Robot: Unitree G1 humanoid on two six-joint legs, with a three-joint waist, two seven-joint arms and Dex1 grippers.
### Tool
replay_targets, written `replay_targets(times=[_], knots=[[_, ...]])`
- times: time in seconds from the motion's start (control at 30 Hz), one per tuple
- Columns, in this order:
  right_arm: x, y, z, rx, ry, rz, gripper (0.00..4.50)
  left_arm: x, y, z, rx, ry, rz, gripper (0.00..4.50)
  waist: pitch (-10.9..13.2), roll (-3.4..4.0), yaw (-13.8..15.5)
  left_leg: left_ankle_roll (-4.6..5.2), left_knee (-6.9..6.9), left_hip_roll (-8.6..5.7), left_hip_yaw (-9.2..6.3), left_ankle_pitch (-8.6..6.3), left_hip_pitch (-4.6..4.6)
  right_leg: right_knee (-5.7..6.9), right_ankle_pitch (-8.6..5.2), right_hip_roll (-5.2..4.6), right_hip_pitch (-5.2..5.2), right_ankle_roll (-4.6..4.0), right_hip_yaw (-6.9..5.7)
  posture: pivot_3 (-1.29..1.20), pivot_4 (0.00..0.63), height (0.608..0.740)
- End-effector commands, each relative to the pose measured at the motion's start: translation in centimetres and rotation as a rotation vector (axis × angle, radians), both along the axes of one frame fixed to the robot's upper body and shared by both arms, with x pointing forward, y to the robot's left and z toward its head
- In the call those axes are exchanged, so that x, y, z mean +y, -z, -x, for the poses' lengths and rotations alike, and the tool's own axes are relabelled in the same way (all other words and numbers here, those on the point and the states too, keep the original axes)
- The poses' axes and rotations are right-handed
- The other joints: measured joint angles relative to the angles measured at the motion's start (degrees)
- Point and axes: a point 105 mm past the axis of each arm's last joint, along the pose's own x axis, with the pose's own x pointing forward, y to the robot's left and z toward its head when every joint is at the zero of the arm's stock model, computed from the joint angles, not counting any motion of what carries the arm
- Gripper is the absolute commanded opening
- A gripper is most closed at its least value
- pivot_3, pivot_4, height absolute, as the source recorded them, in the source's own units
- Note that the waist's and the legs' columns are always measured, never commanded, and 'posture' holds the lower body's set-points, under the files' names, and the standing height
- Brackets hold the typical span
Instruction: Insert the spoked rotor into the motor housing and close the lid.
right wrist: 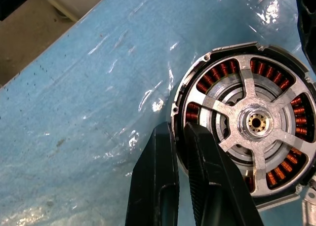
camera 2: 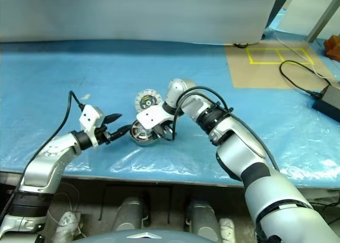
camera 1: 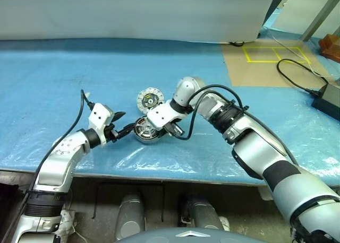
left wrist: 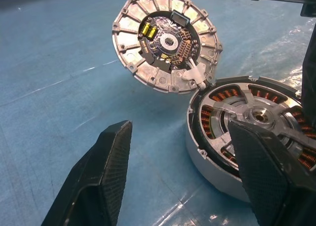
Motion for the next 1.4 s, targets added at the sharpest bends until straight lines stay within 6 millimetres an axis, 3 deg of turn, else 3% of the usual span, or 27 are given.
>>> replay_targets(times=[0.03,0.57,0.73,0.83,0.93,1.23,1.4], knots=[[0.6,-0.7,1.1,0.029,-0.052,0.01,0.02,0.1,-0.6,0.2,-0.031,0.01,-0.007,3.29,0.0,0.0,0.1,0.0,0.0,-0.01,0.0,0.0,0.0,0.0,0.0,0.0,0.0,0.0,0.0,0.0,0.15,0.74],[0.3,0.1,2.0,0.071,-0.046,0.052,0.02,0.4,-0.5,0.5,-0.029,-0.001,-0.016,3.29,0.0,0.0,0.1,-0.01,-0.01,-0.01,0.0,0.0,0.02,0.0,0.0,0.0,0.02,0.0,0.0,0.0,0.15,0.74],[0.4,0.0,1.9,0.057,-0.038,0.054,1.54,0.4,-0.7,0.2,-0.032,0.004,-0.018,3.29,0.0,0.0,0.1,-0.01,-0.01,-0.01,0.0,0.0,0.03,0.0,0.0,0.0,0.02,0.0,0.0,0.0,0.15,0.74],[0.4,-0.4,1.5,0.009,-0.027,0.052,1.54,0.5,-0.7,0.1,-0.032,0.003,-0.021,3.29,0.0,0.0,0.1,-0.02,-0.01,-0.01,0.0,-0.01,0.07,0.02,0.0,0.0,0.03,0.0,0.01,0.0,0.15,0.74],[0.2,-1.0,1.1,0.0,-0.009,0.043,1.54,0.5,-0.5,0.1,-0.029,0.011,-0.033,3.29,0.0,0.0,0.1,-0.02,-0.01,-0.01,0.0,-0.01,0.07,0.01,0.0,0.0,0.04,0.0,0.01,0.0,0.15,0.74],[-0.1,-5.6,0.8,-0.01,0.023,-0.092,1.54,0.4,-0.8,-0.2,-0.034,0.018,-0.028,3.29,0.0,0.0,0.1,-0.02,-0.01,-0.01,0.0,0.0,0.07,0.01,0.0,0.0,0.05,0.01,0.01,0.0,0.15,0.74],[-1.7,-8.0,-0.8,-0.049,0.119,-0.228,1.54,0.3,-1.1,-0.4,-0.04,0.022,-0.029,3.29,0.0,-0.01,0.4,-0.02,-0.01,-0.02,0.0,0.0,0.05,0.0,0.01,0.0,0.05,0.01,0.01,0.0,0.15,0.74]])
